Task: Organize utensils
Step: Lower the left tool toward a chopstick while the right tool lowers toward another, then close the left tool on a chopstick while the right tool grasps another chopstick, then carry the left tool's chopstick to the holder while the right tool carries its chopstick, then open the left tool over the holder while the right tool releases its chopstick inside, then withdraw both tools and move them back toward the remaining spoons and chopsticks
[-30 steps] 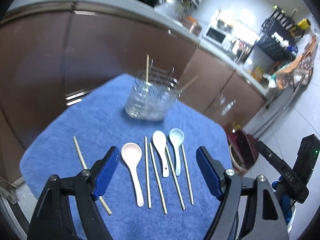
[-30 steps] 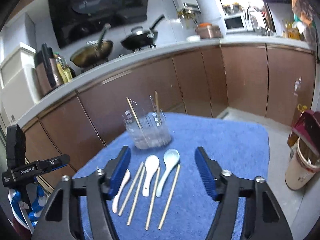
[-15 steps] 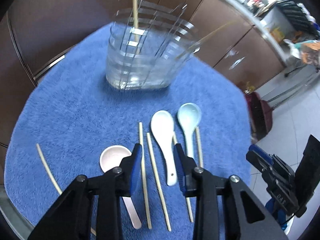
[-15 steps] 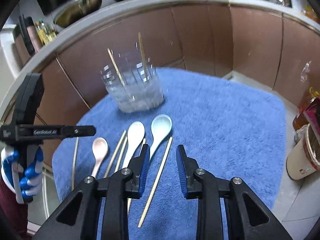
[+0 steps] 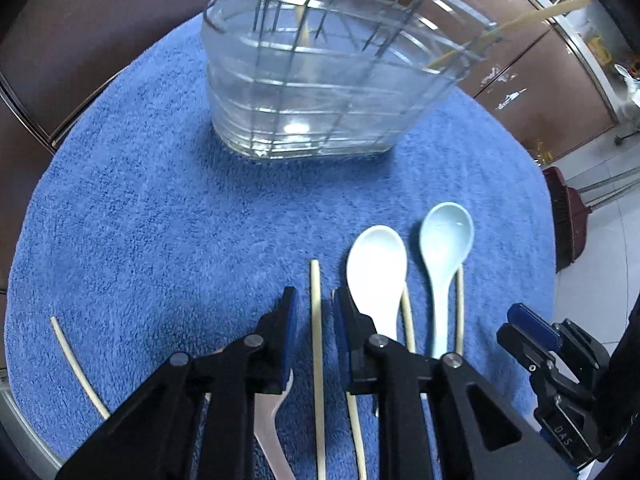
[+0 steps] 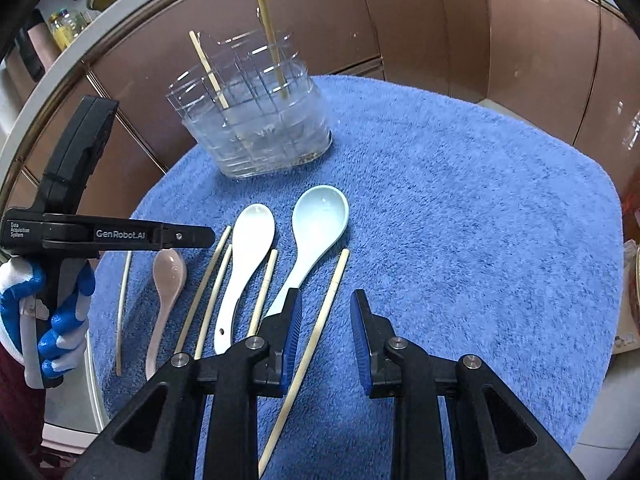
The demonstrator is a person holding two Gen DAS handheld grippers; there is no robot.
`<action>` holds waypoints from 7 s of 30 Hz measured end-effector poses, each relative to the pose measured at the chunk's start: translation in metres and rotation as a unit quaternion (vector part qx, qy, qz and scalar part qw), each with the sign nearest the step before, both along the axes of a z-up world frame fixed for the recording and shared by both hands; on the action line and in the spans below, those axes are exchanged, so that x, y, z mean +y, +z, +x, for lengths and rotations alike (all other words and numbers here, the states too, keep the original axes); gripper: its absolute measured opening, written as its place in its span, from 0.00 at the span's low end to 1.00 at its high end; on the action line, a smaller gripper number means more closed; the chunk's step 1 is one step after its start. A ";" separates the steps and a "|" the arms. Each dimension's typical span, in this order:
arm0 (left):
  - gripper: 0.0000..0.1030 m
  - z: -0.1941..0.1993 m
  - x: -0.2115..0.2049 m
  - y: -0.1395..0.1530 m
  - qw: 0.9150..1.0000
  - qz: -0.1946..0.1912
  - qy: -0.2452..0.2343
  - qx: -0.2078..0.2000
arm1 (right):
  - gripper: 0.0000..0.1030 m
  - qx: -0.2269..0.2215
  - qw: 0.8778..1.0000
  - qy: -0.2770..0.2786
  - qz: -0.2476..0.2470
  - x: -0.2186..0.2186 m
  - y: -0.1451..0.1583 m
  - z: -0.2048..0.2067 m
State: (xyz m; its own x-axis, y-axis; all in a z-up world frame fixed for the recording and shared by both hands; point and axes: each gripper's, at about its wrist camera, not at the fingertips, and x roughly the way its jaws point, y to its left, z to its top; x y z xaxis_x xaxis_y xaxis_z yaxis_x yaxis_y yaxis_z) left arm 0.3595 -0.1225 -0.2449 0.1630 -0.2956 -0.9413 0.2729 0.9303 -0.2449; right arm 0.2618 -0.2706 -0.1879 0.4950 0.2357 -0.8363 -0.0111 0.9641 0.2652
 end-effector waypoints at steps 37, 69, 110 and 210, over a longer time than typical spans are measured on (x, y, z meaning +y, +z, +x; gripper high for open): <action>0.04 0.011 0.000 -0.017 0.999 -0.016 0.035 -0.013 | 0.07 0.086 0.995 0.017 -0.052 0.014 -0.036 0.065; 0.04 -0.159 0.070 0.158 0.948 -0.118 0.068 -0.289 | 0.05 -0.199 0.977 0.005 -0.076 0.045 0.129 -0.119; 0.04 0.035 0.048 0.250 0.831 -0.124 0.183 -0.511 | 0.05 -0.361 0.931 0.028 -0.053 0.057 0.217 0.094; 0.69 -0.061 0.093 0.007 0.988 -0.107 0.060 -0.098 | 0.52 -0.135 0.988 -0.076 0.023 -0.011 0.032 -0.047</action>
State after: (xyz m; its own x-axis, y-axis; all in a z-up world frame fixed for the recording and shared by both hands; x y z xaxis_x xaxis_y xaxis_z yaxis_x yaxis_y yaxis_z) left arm 0.2980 -0.0298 -0.2377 0.3822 -0.4511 -0.8065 0.2255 0.8919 -0.3920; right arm 0.2144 -0.2817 -0.1558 0.7309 0.1758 -0.6594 0.0567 0.9473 0.3153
